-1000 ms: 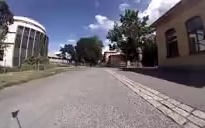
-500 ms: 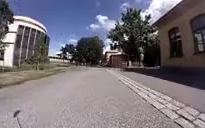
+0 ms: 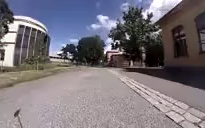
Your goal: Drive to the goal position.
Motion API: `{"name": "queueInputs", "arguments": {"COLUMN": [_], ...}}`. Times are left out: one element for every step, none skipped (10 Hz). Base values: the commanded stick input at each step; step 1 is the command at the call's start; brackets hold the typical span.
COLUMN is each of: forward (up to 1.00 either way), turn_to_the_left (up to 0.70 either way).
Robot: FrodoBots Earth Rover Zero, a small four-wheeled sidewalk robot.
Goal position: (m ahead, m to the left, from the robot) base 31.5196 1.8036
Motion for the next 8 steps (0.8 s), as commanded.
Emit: {"name": "queueInputs", "arguments": {"forward": [0.85, 0.85, 0.85, 0.85, 0.85, 0.85, 0.85, 0.85], "turn_to_the_left": [0.0, 0.0, 0.0, 0.0, 0.0, 0.0, 0.0, 0.0]}}
